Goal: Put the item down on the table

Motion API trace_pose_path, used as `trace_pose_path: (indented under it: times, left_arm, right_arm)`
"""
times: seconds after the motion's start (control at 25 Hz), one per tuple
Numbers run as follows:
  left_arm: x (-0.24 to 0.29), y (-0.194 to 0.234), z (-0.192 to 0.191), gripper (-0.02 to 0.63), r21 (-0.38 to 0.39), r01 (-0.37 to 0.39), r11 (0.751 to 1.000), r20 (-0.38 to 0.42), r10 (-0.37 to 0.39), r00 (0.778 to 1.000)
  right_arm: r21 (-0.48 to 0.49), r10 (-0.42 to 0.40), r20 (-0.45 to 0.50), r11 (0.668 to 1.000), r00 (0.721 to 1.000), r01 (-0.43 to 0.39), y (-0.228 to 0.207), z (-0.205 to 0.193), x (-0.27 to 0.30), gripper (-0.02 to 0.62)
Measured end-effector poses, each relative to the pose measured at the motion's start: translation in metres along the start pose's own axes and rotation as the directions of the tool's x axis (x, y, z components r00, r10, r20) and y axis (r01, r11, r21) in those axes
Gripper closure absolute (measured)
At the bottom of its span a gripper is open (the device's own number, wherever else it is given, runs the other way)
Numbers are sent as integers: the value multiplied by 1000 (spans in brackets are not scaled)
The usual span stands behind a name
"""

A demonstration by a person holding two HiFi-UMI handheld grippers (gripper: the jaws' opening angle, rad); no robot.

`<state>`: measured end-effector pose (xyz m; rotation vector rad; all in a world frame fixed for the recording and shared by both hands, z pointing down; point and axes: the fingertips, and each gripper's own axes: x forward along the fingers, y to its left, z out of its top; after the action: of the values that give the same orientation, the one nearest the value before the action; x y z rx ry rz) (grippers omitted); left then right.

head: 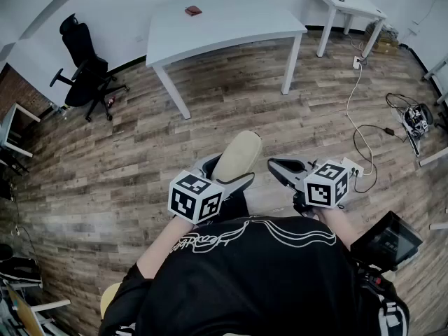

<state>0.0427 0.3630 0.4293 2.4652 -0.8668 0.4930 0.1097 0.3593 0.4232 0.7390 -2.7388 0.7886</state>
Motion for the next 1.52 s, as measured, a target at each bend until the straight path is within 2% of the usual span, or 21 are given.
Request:
trace_pose_path:
  times: [0.12, 0.36, 0.64, 0.8, 1.08, 1.28, 1.52]
  left_arm:
    - [16, 36, 14, 209, 0, 1, 1000, -4, -1, 1000]
    - [57, 133, 57, 209, 16, 2, 1000, -37, -2, 999]
    - [99, 265, 137, 209, 20, -17, 1000, -22, 17, 1000]
    - [115, 326, 179, 209, 30, -28, 999, 2, 28, 1000]
    - [137, 368, 207, 209, 33, -26, 999, 26, 25, 999]
    - [157, 390, 218, 209, 18, -43, 999, 33, 43, 999]
    - [185, 432, 241, 209, -10, -82, 997, 36, 83, 996]
  right_arm:
    - [13, -11, 31, 1000, 999, 10, -30, 21, 24, 586]
    - [34, -20, 18, 999, 1000, 20, -106, 72, 92, 586]
    - [50, -24, 29, 999, 999, 23, -198, 159, 186, 586]
    - [25, -29, 56, 999, 998, 28, -233, 206, 226, 586]
    - [14, -42, 72, 999, 997, 42, -267, 234, 253, 586]
    - [-3, -1, 45, 1000, 999, 1, -288, 245, 270, 586]
    - [-3, 36, 28, 999, 999, -35, -334, 273, 299, 586]
